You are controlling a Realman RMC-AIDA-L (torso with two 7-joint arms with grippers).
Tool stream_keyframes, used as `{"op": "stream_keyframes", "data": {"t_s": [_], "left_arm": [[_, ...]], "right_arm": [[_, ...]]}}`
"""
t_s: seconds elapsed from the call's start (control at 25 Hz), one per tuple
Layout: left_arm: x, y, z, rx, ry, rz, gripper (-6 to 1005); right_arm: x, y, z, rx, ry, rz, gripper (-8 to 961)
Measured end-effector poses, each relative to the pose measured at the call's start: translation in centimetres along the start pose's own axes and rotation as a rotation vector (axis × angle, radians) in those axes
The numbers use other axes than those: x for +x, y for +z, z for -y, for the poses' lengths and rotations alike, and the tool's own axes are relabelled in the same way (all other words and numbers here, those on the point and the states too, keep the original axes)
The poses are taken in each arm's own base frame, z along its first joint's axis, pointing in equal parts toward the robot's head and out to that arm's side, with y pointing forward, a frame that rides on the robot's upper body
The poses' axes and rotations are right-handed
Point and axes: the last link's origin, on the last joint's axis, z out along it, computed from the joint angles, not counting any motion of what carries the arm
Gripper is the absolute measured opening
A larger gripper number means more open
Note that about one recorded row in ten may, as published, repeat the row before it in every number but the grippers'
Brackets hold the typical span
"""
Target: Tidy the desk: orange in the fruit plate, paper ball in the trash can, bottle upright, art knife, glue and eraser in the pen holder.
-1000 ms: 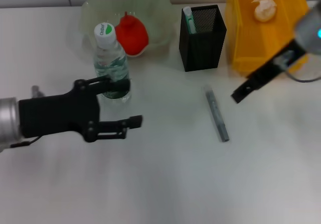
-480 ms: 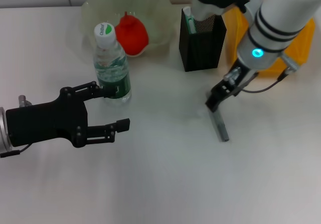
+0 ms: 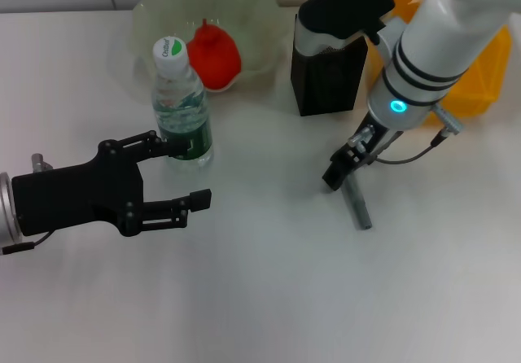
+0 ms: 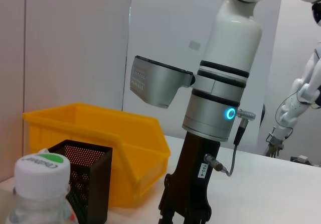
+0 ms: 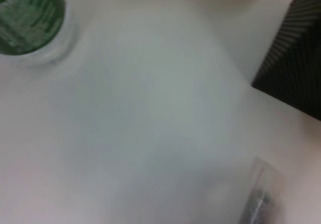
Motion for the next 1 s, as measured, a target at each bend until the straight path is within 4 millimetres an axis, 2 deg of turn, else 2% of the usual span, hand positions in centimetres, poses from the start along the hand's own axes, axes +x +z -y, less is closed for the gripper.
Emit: {"op": "stream_keyframes", "data": {"t_s": [0.24,0.68,0.8,0.88,0.96,1.0], "left_arm": [[-0.1,0.0,0.1,0.003,-0.003,0.002,844],[-0.2,-0.2,0.1,0.009,-0.005,0.006,844],[-0.2,-0.3,0.1,0.01,-0.006,0.006,844],[-0.3,-0.3,0.0,0.011,-0.008,0.007,844],[-0.3,-0.3,0.0,0.01,-0.008,0.006,844],[-0.3,-0.3,0.0,0.01,-0.008,0.006,844]], "right_arm": [[0.0,0.2,-0.2,-0.005,-0.007,0.005,640],[0.9,0.5,0.2,-0.014,0.004,-0.015,424],[1.0,0.5,0.3,-0.017,0.005,-0.009,279],[1.3,-0.1,0.3,-0.029,0.004,0.014,183],[1.3,-0.4,0.2,-0.037,0.003,0.023,165],[1.3,-2.0,0.2,-0.06,-0.003,0.072,157]]}}
